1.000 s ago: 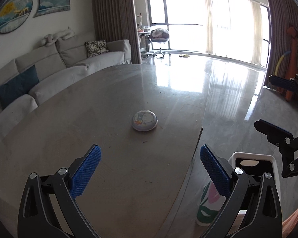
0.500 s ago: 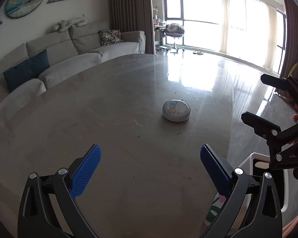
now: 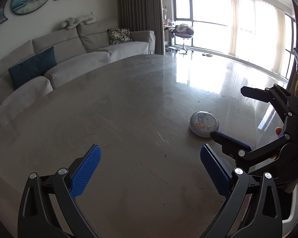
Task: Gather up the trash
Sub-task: 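Grasp the round white-and-pink lid by its rim with the right gripper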
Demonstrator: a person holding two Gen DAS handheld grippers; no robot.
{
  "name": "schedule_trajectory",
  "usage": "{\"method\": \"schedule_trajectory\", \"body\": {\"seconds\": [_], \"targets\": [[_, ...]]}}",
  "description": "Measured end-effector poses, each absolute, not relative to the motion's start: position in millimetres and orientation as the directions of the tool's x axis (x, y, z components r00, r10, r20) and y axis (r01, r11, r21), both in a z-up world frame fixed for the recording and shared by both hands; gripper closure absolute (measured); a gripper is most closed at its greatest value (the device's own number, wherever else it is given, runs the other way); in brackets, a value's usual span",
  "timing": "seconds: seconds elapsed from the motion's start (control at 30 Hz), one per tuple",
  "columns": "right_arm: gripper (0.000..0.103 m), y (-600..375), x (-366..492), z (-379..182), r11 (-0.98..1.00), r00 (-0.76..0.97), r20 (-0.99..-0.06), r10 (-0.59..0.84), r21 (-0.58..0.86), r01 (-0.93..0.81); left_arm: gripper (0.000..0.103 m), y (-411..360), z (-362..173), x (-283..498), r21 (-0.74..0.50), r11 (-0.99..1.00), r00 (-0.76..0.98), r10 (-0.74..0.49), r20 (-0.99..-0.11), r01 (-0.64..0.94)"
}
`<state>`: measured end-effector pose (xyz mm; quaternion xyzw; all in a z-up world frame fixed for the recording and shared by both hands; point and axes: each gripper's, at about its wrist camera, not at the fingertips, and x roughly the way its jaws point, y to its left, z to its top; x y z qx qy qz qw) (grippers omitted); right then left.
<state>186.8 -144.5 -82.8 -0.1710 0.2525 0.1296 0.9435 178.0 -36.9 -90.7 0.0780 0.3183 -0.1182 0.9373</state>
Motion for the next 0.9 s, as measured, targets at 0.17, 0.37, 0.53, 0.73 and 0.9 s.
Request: {"method": "schedule_trajectory", "body": {"seconds": [0.17,0.37,0.53,0.73,0.9], "targets": [[0.004,-140,209,-93,0.911,0.799,-0.577,0.168,-0.218,-0.349,0.004,-35,-88,194,0.071,0.966,0.767,-0.152,-0.623,0.250],[0.004,-133,224,-106,0.898,0.740,-0.652,0.165,-0.211,-0.386,0.004,-30,-87,203,0.089,0.967,0.772,-0.133,-0.622,0.238],[0.017,-134,231,-108,0.895,0.685,-0.700,0.202,-0.152,-0.420,0.004,-31,-87,206,0.095,0.968,0.774,-0.125,-0.621,0.232],[0.050,-134,228,-108,0.894,0.670,-0.699,0.251,-0.098,-0.437,0.004,-32,-85,203,0.099,0.966,0.778,-0.128,-0.616,0.237],[0.094,-118,221,-108,0.872,0.691,-0.684,0.234,-0.167,-0.460,0.004,-31,-84,203,0.097,0.968,0.780,-0.124,-0.613,0.230]]}}
